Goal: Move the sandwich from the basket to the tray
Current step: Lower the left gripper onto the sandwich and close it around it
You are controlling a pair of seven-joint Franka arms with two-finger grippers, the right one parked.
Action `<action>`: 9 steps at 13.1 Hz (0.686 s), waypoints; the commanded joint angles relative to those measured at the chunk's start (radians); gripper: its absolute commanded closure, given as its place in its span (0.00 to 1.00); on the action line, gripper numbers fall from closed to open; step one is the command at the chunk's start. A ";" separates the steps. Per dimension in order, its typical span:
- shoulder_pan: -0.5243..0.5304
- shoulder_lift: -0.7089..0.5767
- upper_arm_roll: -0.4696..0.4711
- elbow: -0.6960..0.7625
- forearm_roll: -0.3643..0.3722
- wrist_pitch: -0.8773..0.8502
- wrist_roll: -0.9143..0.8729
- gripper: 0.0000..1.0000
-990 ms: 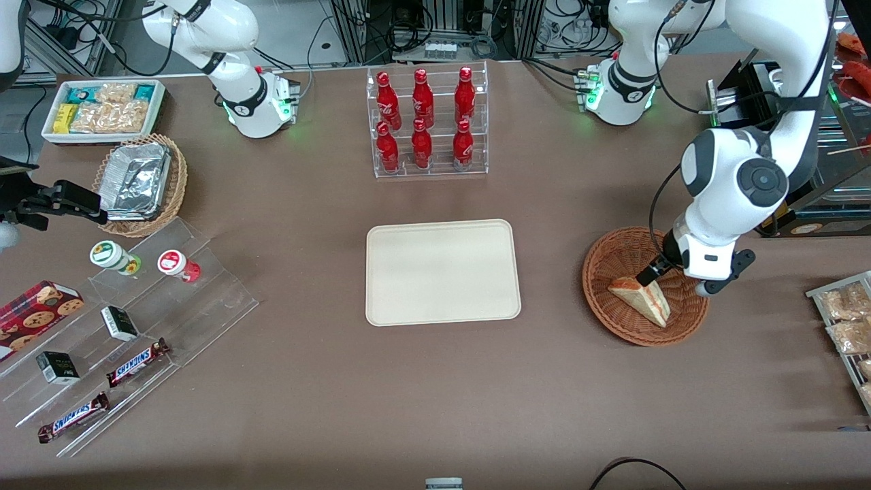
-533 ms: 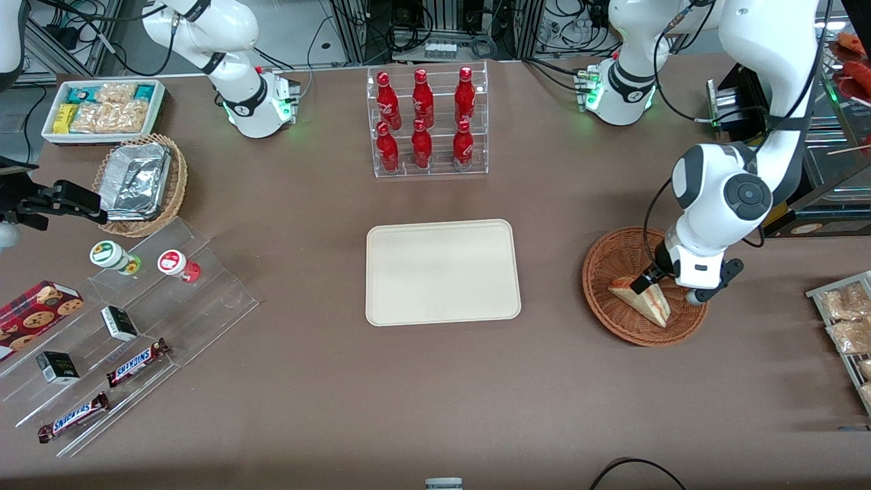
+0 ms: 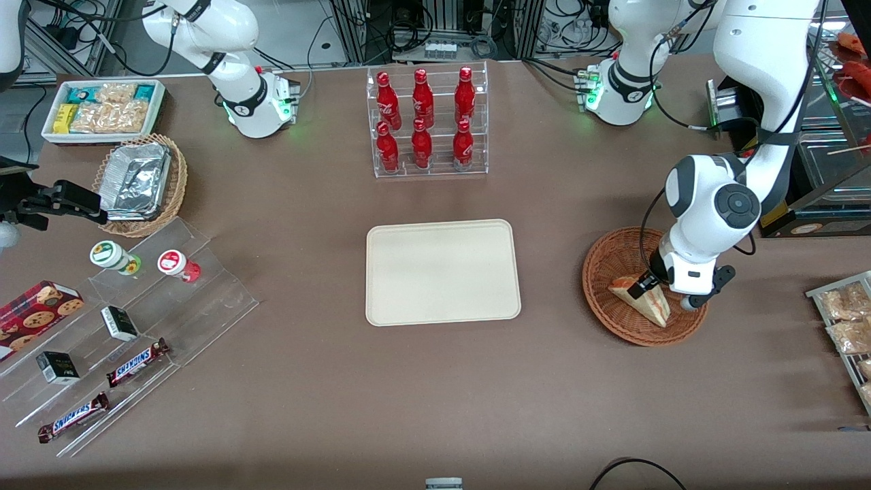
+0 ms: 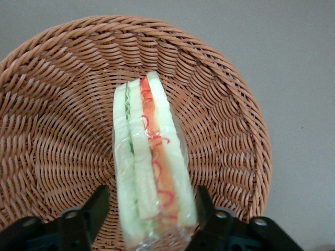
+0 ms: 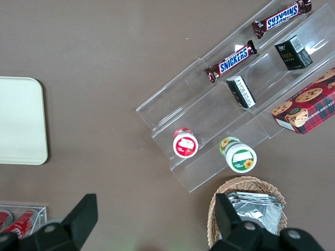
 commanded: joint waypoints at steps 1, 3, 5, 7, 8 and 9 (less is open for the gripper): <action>0.001 0.002 0.000 0.007 0.008 0.018 -0.014 1.00; 0.001 -0.006 0.000 0.027 0.010 0.006 -0.008 1.00; -0.005 -0.051 0.000 0.040 0.040 -0.069 -0.006 1.00; -0.040 -0.091 -0.006 0.127 0.125 -0.283 -0.005 1.00; -0.079 -0.090 -0.006 0.201 0.134 -0.396 -0.003 1.00; -0.119 -0.079 -0.009 0.294 0.134 -0.507 -0.003 1.00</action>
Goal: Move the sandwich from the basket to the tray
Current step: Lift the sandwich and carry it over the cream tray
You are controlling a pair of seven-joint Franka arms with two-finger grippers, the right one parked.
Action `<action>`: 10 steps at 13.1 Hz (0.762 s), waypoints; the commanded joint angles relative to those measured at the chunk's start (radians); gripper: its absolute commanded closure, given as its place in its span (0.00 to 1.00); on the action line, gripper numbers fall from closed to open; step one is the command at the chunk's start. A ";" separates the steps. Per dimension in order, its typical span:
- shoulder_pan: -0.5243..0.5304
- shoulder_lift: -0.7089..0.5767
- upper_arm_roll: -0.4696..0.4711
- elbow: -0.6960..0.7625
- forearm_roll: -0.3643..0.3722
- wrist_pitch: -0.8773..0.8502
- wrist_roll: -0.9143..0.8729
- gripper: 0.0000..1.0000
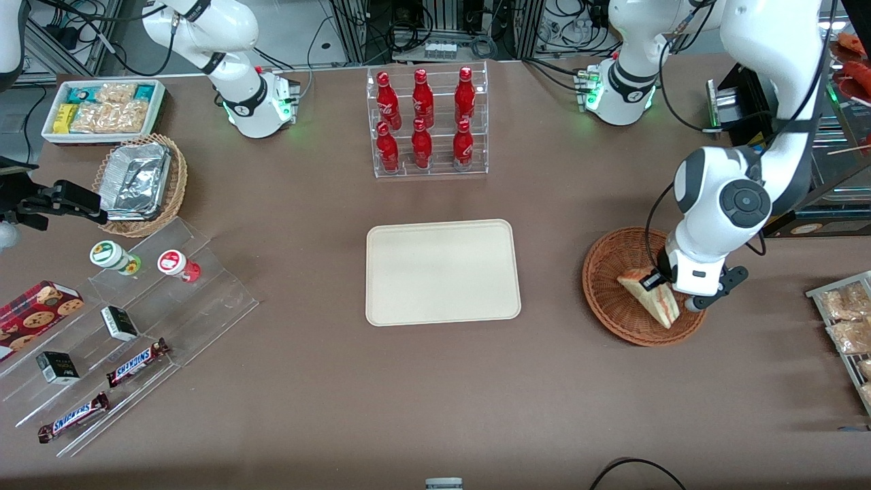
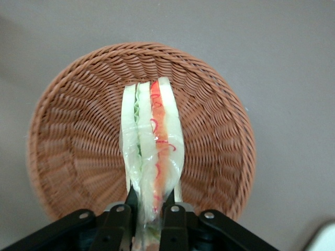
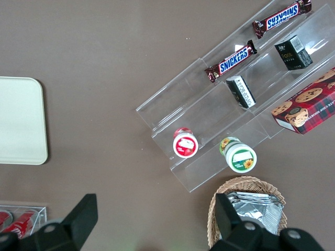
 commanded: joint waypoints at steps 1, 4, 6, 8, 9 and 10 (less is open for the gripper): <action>-0.121 0.005 0.002 0.207 0.024 -0.254 -0.004 1.00; -0.274 0.038 0.002 0.321 0.010 -0.305 -0.021 1.00; -0.363 0.084 0.002 0.364 0.002 -0.302 -0.027 1.00; -0.431 0.159 0.000 0.413 -0.042 -0.280 -0.084 1.00; -0.472 0.198 0.000 0.447 -0.045 -0.261 -0.091 1.00; -0.518 0.226 0.002 0.456 -0.045 -0.249 -0.092 1.00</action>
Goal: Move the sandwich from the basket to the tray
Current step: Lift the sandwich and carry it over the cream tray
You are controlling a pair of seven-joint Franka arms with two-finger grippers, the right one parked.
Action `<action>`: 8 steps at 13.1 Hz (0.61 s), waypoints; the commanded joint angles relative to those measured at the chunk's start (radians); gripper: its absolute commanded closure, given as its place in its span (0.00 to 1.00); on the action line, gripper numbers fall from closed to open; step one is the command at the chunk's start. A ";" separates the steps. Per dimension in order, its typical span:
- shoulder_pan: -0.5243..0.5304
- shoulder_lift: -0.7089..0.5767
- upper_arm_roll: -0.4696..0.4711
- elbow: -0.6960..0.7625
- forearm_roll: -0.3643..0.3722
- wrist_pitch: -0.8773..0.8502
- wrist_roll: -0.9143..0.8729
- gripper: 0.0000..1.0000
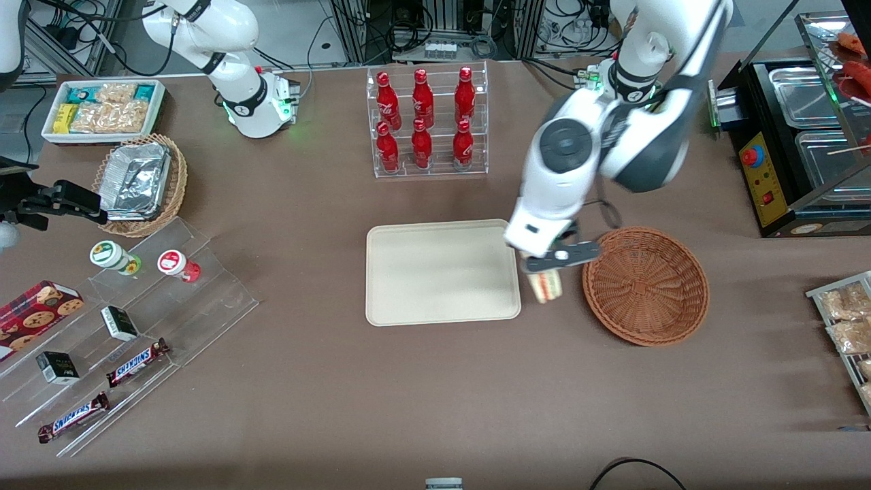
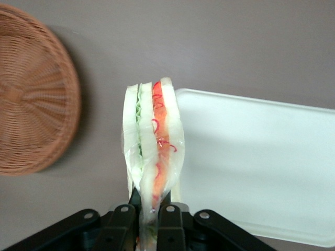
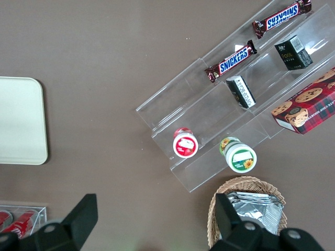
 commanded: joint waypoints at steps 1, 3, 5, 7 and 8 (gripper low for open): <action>-0.094 0.097 0.015 0.081 -0.008 0.045 -0.018 1.00; -0.137 0.133 0.015 0.059 -0.008 0.142 -0.018 1.00; -0.183 0.166 0.015 0.054 0.001 0.173 -0.025 1.00; -0.206 0.177 0.017 0.019 0.002 0.232 -0.028 1.00; -0.221 0.182 0.017 -0.013 0.004 0.289 -0.033 1.00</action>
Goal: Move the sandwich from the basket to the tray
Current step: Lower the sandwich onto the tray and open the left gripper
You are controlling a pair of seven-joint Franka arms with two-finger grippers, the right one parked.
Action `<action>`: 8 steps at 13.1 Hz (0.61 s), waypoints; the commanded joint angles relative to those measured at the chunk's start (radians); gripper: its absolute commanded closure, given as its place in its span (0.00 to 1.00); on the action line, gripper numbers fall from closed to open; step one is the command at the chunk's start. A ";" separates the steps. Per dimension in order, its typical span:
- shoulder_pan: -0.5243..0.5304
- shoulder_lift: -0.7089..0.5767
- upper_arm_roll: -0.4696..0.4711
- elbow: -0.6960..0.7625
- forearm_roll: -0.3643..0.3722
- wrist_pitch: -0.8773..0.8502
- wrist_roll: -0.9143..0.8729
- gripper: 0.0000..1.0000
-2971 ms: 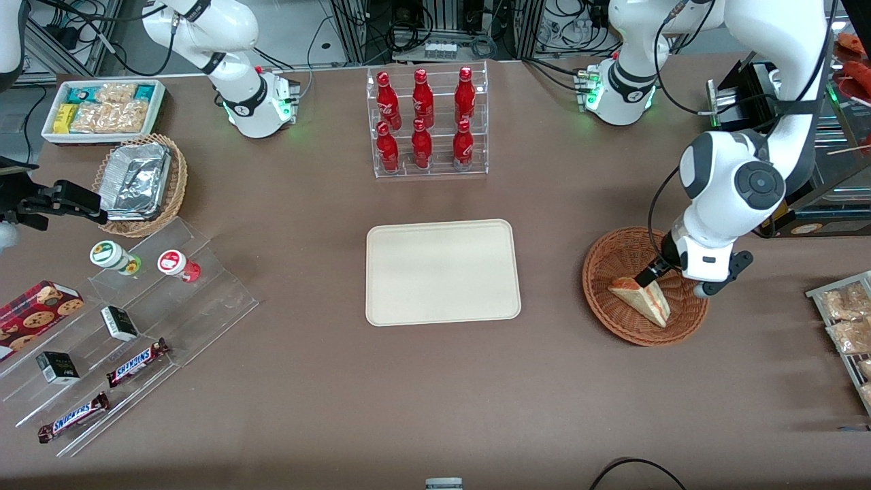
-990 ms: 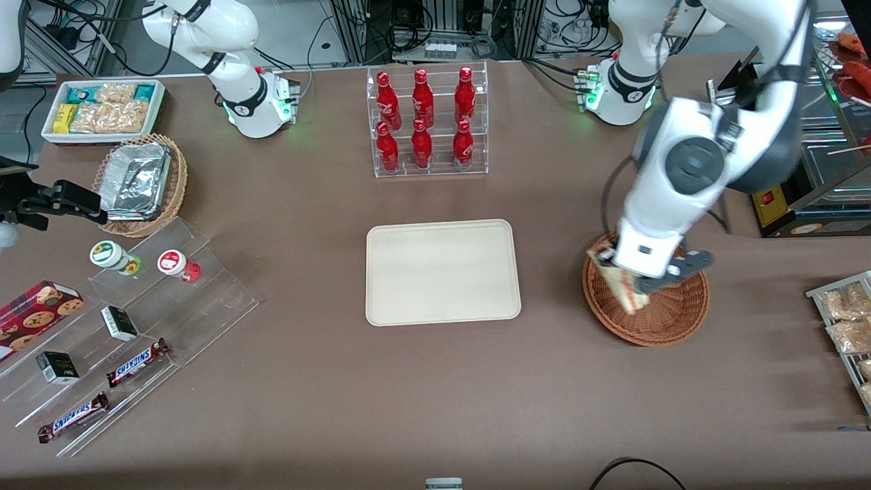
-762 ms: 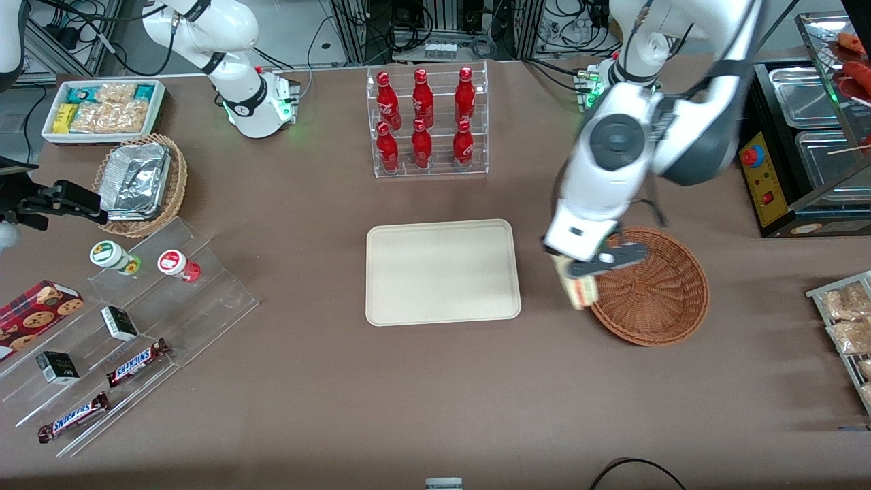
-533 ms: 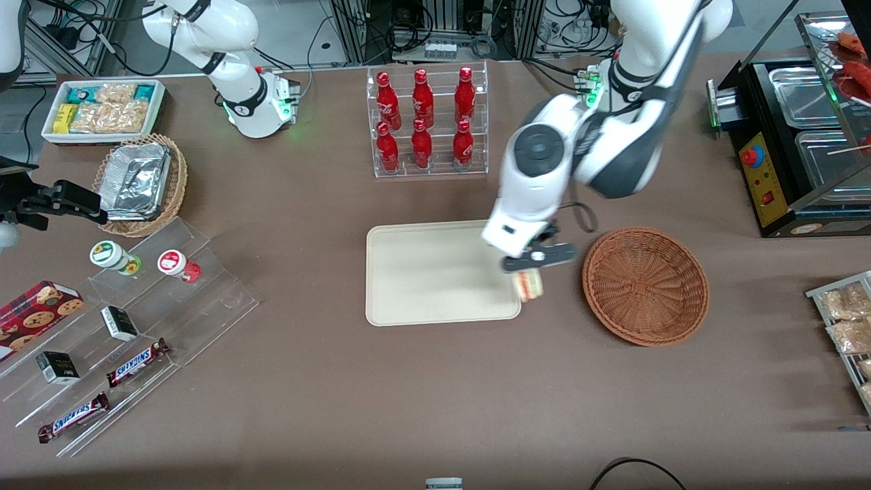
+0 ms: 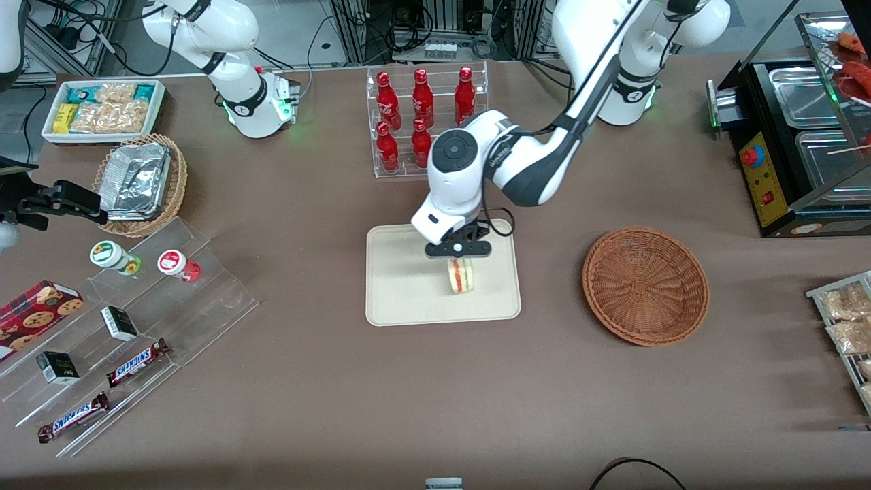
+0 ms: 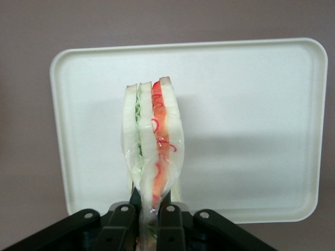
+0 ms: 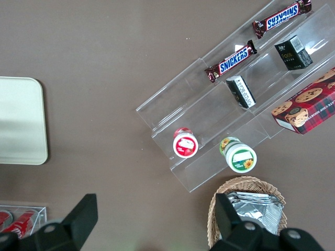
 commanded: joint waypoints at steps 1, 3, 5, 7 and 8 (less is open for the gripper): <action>-0.042 0.010 0.018 -0.071 0.006 0.132 -0.030 1.00; -0.065 0.038 0.019 -0.084 0.033 0.161 -0.054 1.00; -0.080 0.059 0.019 -0.093 0.075 0.168 -0.091 1.00; -0.082 0.078 0.019 -0.093 0.081 0.200 -0.112 1.00; -0.082 0.081 0.019 -0.093 0.083 0.216 -0.126 1.00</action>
